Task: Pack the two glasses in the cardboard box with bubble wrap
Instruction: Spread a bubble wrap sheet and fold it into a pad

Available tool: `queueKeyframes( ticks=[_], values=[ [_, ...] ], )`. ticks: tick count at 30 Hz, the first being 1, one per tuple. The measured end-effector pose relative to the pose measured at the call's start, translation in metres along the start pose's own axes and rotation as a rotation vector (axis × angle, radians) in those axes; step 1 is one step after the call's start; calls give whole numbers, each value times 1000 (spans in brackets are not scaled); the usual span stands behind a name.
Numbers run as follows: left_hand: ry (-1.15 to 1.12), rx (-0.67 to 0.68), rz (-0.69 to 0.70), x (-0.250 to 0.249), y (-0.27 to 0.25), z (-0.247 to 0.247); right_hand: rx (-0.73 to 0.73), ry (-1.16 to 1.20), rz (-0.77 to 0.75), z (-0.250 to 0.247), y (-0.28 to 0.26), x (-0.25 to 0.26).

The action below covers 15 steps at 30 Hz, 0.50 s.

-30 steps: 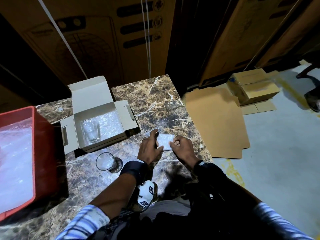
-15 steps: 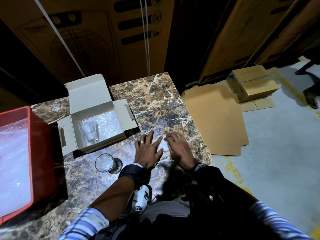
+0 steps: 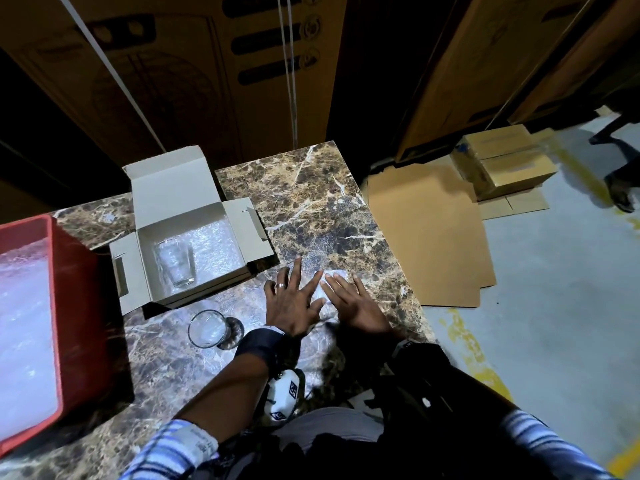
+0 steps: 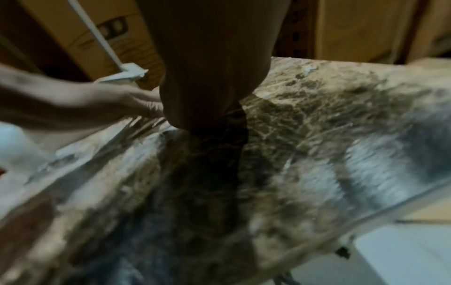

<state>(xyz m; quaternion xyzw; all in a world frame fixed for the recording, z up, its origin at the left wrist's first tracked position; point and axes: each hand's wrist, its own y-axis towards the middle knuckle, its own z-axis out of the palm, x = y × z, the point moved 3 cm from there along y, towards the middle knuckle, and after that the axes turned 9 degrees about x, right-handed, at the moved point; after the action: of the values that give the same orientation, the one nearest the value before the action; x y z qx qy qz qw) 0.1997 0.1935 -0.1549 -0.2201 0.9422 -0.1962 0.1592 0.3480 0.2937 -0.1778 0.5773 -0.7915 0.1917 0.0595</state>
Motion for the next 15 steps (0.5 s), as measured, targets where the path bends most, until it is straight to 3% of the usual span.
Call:
queueKeyframes(
  ticks=[8,15],
  values=[
    [-4,8,-25,-2,0,-5,-2,-5,58,2,-5,3],
    [-7,11,-37,-3,-1,-9,121,-142,172,-4,-5,7]
  ],
)
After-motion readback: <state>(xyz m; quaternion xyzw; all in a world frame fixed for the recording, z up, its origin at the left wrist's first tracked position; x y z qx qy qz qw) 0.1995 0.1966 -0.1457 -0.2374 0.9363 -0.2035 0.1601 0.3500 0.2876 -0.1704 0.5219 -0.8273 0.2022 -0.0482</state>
